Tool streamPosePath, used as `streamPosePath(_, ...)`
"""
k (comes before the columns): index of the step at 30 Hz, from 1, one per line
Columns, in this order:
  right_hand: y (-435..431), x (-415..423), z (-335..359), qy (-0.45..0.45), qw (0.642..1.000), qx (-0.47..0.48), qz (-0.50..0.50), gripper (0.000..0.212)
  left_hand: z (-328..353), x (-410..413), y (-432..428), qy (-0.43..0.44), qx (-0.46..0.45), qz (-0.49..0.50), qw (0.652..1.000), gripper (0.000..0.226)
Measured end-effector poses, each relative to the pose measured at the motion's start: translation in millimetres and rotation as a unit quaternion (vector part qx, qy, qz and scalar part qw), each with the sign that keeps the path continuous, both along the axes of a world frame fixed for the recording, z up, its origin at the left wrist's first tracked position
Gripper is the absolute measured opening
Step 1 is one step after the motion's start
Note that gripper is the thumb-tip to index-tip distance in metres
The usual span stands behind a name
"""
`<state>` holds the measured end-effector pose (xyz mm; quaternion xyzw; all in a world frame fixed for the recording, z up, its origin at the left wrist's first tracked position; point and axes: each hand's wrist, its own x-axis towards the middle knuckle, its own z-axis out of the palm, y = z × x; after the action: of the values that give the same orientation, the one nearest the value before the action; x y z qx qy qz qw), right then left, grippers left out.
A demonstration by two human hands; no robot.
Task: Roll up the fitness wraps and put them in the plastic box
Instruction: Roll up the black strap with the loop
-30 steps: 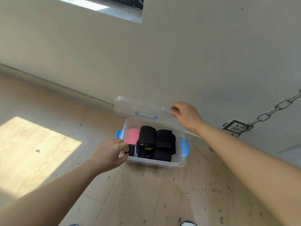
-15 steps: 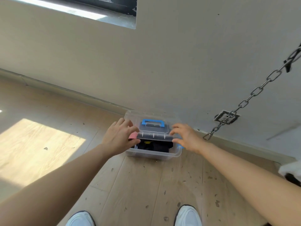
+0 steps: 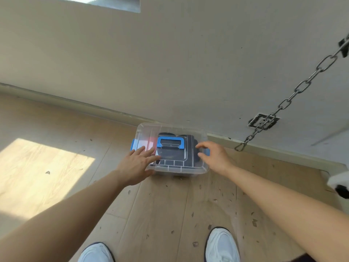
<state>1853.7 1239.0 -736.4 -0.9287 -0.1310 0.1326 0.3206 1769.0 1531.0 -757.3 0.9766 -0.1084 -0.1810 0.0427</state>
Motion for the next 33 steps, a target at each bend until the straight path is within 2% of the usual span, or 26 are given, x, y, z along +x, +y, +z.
streamPosePath(3, -10.3, 13.7, -12.2, 0.001, 0.992, 0.027, -0.119, 0.049, 0.0, 6.6, -8.3, 0.002, -0.001, -0.006, 1.000, 0.054)
streamPosePath(6, -18.4, 22.3, -28.5, 0.105, 0.976, 0.052, -0.183, 0.075, -3.1, 8.9, -11.0, 0.009, 0.014, -0.013, 1.000, 0.054)
streamPosePath(9, -20.5, 25.3, -39.7, 0.175, 0.954, 0.106, -0.221, 0.086, -4.3, 11.1, -10.2, 0.014, 0.017, -0.009, 1.000, 0.055)
streamPosePath(13, -17.9, 30.2, -48.1, 0.221, 0.927, 0.158, -0.259, 0.075, -4.3, 10.3, -11.0, 0.006, 0.016, -0.007, 1.000, 0.059)
streamPosePath(18, -12.6, 29.4, -46.4, 0.212, 0.921, 0.175, -0.277, 0.055, -9.1, 6.2, -9.3, -0.035, -0.030, 0.010, 0.999, 0.055)
streamPosePath(23, -13.9, 27.9, -42.2, 0.218, 0.913, 0.189, -0.287, 0.058, -11.8, 5.6, -2.1, -0.051, -0.056, 0.018, 0.997, 0.049)
streamPosePath(26, -12.1, 28.1, -41.4, 0.215, 0.906, 0.202, -0.304, 0.054, -5.9, 7.7, -0.4, -0.103, -0.166, 0.127, 0.972, 0.046)
streamPosePath(29, -7.4, 25.3, -42.0, 0.181, 0.912, 0.197, -0.312, 0.047, -5.9, 18.7, 11.5, -0.144, -0.200, 0.277, 0.929, 0.055)
streamPosePath(31, -6.0, 22.0, -41.2, 0.158, 0.920, 0.188, -0.305, 0.042, -8.4, 25.3, 22.6, -0.103, -0.196, 0.347, 0.911, 0.069)
streamPosePath(33, -7.0, 19.7, -40.1, 0.150, 0.927, 0.184, -0.292, 0.043, -11.3, 26.5, 26.7, -0.013, -0.255, 0.421, 0.871, 0.079)
